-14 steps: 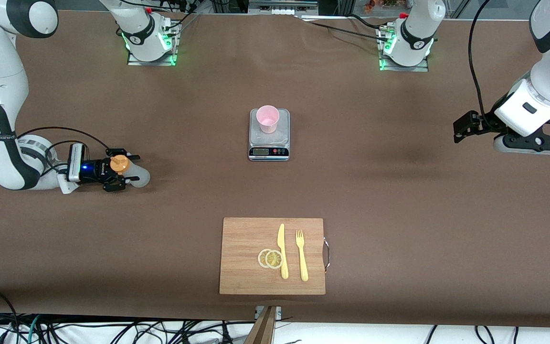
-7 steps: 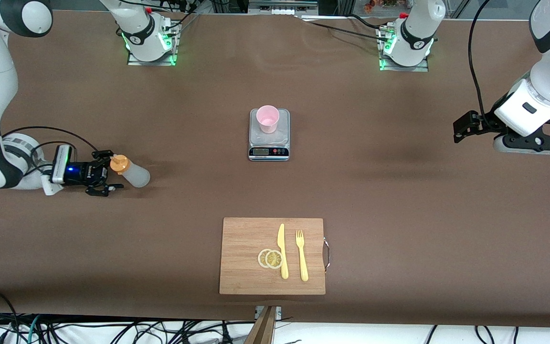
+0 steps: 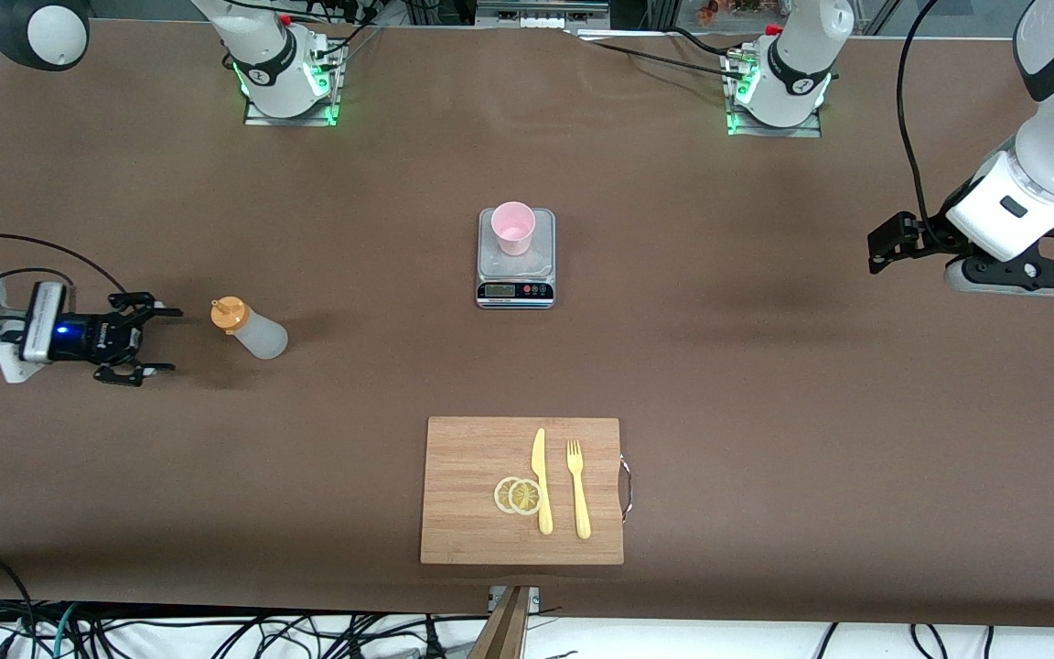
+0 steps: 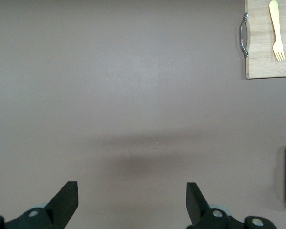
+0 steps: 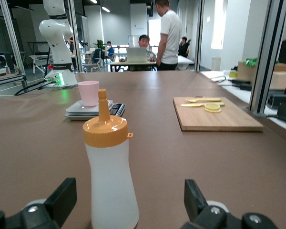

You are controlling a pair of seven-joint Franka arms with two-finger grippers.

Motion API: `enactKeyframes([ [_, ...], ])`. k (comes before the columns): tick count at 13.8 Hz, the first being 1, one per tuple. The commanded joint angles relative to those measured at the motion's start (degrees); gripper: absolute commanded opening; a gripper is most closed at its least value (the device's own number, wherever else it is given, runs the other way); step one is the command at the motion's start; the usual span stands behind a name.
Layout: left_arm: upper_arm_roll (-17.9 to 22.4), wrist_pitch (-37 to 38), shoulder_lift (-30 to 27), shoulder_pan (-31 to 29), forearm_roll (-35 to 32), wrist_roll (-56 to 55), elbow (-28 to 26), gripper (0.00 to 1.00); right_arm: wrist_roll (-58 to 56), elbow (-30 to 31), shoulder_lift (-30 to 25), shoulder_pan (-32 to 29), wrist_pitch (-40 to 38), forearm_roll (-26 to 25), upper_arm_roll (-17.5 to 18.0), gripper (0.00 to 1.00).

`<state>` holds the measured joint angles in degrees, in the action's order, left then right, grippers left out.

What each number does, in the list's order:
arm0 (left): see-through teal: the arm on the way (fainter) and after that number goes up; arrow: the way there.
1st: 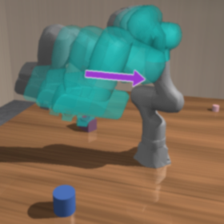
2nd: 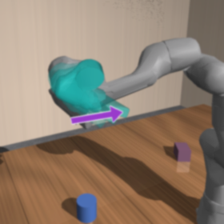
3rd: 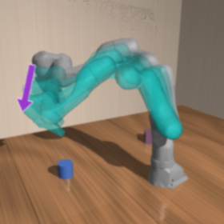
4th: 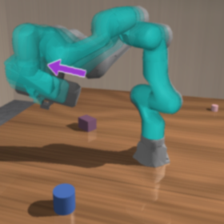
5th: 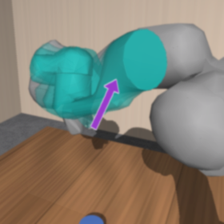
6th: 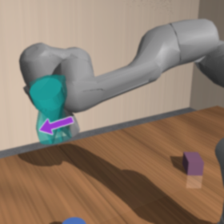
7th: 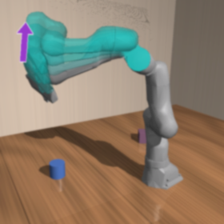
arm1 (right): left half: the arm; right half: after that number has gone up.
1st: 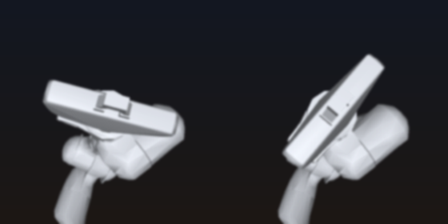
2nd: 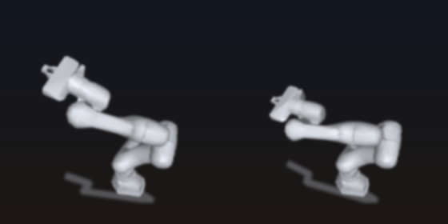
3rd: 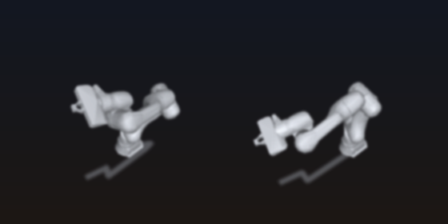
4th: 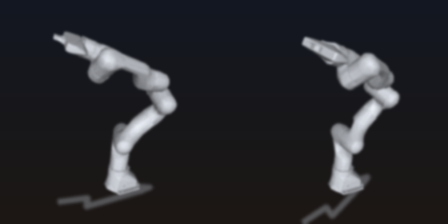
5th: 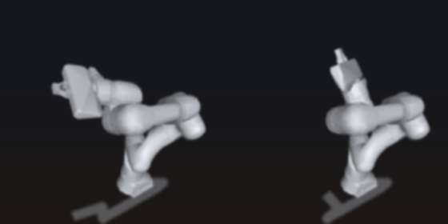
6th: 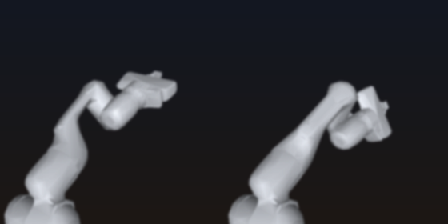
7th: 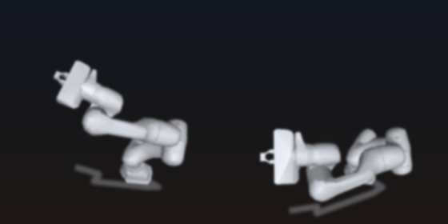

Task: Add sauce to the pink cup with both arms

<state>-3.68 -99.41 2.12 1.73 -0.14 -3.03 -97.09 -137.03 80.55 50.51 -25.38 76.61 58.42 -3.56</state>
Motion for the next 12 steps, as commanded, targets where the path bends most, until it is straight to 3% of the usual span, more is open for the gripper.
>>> enactKeyframes([
  [1,-0.36,0.1,0.25,-0.24,-0.74,0.22,0.94,1.0,8.42,-4.43,-0.49,0.07,-1.46,-2.52,-0.31,1.0],
  [5,-0.36,0.1,0.25,-0.24,-0.74,0.31,0.94,1.0,22.03,-8.38,-1.29,1.21,-1.38,-4.09,0.31,1.0],
  [8,-0.36,0.1,0.25,-0.24,-0.74,0.31,0.76,1.0,34.77,-14.09,-1.37,5.16,-1.2,-5.06,0.22,1.0],
  [12,-0.36,0.18,0.17,-0.15,-0.83,0.31,0.67,1.0,51.12,-17.18,-4.17,9.73,0.2,-8.21,0.04,1.0],
])
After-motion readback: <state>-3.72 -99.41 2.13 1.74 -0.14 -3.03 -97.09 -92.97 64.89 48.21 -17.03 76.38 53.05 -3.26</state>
